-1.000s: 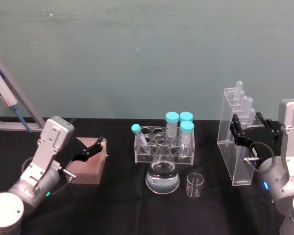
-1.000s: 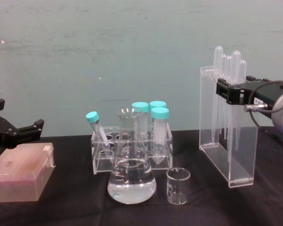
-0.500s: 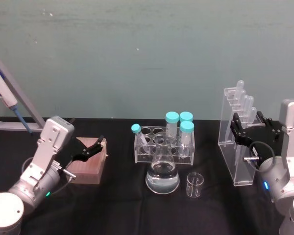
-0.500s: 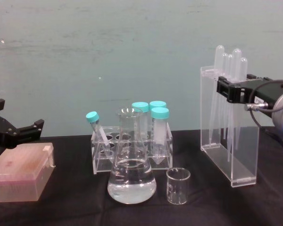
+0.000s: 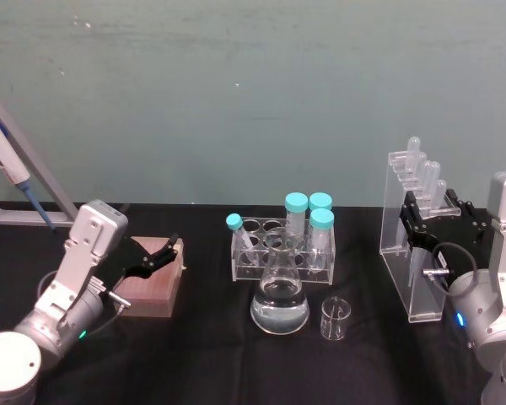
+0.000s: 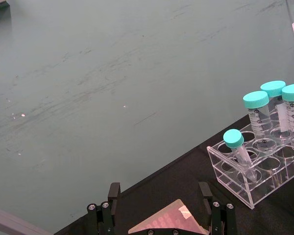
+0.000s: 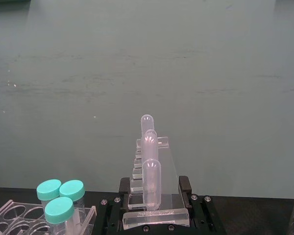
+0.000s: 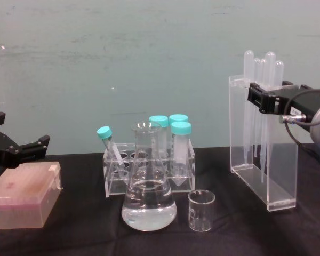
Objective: Place the experimental apparatus aside using one hand.
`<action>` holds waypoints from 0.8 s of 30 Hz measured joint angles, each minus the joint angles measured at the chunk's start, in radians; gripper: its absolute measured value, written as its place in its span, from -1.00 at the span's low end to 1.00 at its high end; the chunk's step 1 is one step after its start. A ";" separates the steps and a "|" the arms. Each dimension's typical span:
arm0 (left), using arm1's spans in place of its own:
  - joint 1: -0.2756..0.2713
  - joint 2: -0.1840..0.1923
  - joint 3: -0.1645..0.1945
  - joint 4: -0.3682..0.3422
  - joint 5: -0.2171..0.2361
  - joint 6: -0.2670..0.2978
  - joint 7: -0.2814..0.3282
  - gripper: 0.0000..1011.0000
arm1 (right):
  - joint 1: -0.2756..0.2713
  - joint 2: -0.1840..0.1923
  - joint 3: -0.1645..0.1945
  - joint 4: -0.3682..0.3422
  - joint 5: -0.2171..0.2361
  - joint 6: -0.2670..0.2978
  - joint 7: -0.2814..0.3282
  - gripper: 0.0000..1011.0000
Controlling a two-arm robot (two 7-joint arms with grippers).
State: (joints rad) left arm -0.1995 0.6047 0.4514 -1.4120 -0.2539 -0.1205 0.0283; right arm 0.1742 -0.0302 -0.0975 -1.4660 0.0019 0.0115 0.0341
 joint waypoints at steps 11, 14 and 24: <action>0.000 0.000 0.000 0.000 0.000 0.000 0.000 0.98 | 0.005 0.000 0.004 0.006 0.001 -0.014 -0.002 0.20; 0.000 0.000 0.000 0.000 0.000 0.000 0.000 0.98 | 0.007 0.001 0.005 0.009 -0.001 -0.024 -0.004 0.20; 0.000 0.000 0.000 0.000 0.000 0.000 0.000 0.98 | 0.013 0.003 0.010 0.020 -0.007 -0.044 -0.008 0.20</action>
State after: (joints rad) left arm -0.1996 0.6047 0.4514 -1.4119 -0.2539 -0.1205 0.0283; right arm 0.1875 -0.0277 -0.0873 -1.4463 -0.0055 -0.0330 0.0260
